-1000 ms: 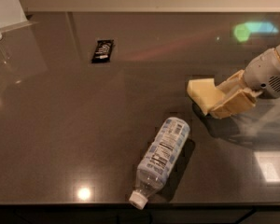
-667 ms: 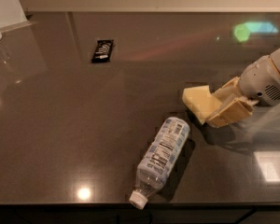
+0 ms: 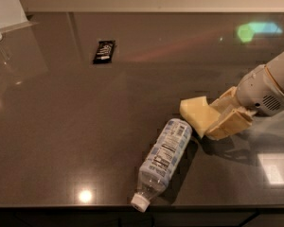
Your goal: Move sponge near blue plastic bottle
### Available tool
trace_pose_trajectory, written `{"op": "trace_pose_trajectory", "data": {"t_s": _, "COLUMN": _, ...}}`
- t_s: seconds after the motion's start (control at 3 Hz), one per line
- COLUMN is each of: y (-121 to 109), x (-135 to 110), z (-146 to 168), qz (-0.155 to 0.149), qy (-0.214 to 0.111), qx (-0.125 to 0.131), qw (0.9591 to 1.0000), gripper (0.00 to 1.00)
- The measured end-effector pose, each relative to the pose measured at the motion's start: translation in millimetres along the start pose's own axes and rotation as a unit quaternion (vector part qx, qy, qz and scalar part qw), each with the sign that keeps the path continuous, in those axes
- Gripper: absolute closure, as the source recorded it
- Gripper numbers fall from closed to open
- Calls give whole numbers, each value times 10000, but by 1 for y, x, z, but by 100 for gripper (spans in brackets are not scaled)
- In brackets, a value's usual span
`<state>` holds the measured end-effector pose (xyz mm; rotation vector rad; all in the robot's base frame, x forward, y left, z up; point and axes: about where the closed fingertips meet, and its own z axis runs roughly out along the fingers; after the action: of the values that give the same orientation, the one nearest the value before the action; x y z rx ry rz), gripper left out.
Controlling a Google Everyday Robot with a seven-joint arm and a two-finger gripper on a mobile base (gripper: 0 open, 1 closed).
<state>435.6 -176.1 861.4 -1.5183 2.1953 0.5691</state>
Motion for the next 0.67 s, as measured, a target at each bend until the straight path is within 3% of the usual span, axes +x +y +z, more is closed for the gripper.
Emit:
{"op": "trace_pose_trajectory", "data": {"t_s": 0.33, "y": 1, "x": -1, "z": 1, "qz": -13, "qy": 4, "qx": -1, "qw": 10000, "gripper": 12}}
{"op": "trace_pose_trajectory", "data": {"t_s": 0.67, "y": 1, "x": -2, "z": 1, "qz": -25, "qy": 7, "qx": -2, "qw": 10000, "gripper": 0}}
